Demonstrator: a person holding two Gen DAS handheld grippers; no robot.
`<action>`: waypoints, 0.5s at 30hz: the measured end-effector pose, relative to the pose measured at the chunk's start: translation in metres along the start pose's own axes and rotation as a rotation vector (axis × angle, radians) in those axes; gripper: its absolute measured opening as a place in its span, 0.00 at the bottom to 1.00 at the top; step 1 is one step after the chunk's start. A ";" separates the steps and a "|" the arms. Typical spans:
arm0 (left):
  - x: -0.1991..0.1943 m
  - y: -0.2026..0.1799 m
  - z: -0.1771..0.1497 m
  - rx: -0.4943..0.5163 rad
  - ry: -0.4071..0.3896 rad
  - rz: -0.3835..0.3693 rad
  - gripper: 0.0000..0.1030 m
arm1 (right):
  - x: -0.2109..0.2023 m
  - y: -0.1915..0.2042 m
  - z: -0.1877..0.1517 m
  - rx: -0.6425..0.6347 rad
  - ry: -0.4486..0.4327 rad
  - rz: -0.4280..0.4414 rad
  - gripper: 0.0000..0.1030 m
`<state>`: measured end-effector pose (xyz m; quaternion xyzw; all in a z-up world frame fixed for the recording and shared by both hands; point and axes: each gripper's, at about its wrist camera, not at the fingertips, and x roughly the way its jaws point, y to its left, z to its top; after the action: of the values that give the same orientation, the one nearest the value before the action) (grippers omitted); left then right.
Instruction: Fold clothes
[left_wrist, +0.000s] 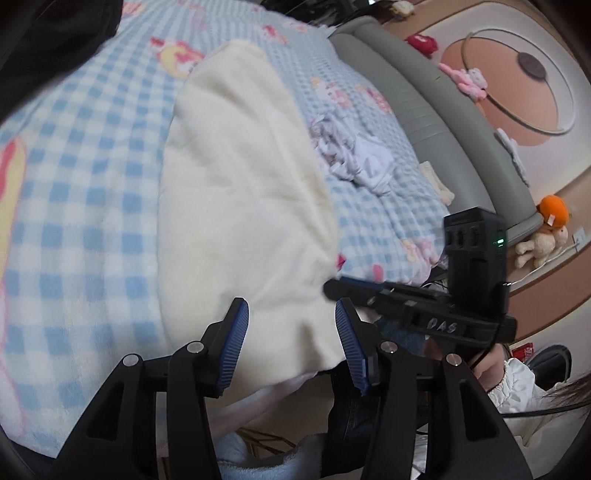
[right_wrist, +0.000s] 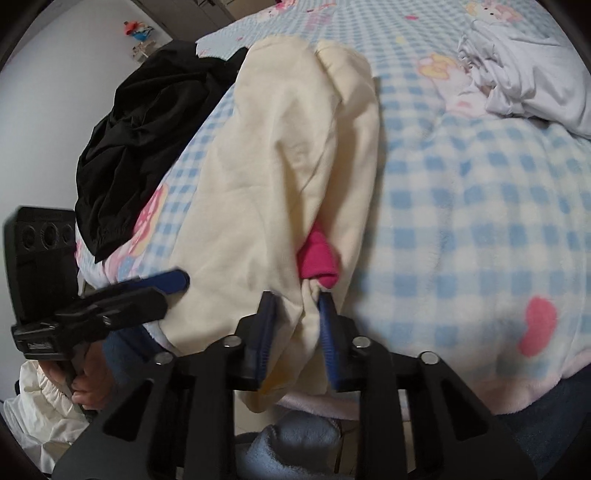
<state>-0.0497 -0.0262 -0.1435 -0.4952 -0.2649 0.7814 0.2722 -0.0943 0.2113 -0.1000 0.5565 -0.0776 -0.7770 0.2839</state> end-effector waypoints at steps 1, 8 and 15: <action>0.005 0.005 -0.002 -0.014 0.018 0.005 0.49 | -0.001 -0.002 0.002 0.011 -0.009 0.014 0.19; 0.012 0.004 -0.001 0.001 0.057 0.028 0.49 | -0.010 -0.018 0.023 0.110 -0.072 0.138 0.20; -0.005 -0.009 0.035 0.047 0.019 0.047 0.49 | -0.019 -0.033 0.043 0.209 -0.135 0.261 0.51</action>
<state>-0.0782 -0.0282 -0.1209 -0.5020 -0.2322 0.7889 0.2678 -0.1415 0.2404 -0.0831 0.5148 -0.2484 -0.7567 0.3174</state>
